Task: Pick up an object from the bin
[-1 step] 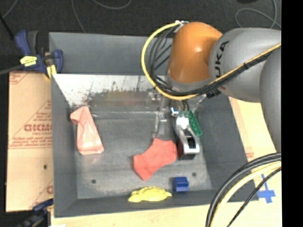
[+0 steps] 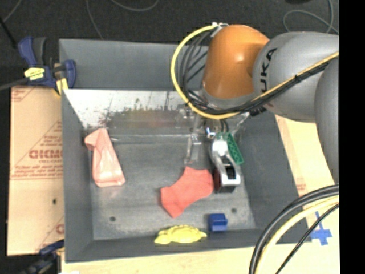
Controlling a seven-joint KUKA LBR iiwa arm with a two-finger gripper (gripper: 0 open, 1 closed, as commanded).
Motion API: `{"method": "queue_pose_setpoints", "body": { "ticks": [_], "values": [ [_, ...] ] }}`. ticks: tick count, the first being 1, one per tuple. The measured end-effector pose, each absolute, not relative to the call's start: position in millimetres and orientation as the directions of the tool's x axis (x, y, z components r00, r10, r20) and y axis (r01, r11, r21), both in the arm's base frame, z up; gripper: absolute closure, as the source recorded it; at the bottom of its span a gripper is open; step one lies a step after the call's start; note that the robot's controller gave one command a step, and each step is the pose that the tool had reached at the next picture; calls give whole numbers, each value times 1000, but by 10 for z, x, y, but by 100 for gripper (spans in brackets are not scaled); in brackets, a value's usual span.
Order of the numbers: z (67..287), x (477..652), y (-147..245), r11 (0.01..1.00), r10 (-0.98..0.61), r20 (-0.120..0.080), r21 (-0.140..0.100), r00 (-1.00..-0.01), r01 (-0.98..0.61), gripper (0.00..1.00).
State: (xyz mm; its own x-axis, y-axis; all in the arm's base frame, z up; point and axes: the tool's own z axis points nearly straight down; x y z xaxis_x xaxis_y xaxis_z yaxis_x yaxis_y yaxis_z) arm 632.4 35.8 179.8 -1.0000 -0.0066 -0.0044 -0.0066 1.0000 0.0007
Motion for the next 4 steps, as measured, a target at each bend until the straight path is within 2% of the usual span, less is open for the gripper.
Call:
{"method": "queue_pose_setpoints", "body": {
  "ticks": [1, 2, 3, 4],
  "values": [
    [1470, 6291, 202, 998, -69, -10, -1, -998, -69, 0],
    [866, 5907, -132, 979, -205, -9, -2, -979, -205, 0],
    [711, 5830, -352, 951, -310, -14, -4, -951, -309, 100],
    [711, 5829, -349, 952, -308, -14, -3, -951, -308, 100]
  ]
}}
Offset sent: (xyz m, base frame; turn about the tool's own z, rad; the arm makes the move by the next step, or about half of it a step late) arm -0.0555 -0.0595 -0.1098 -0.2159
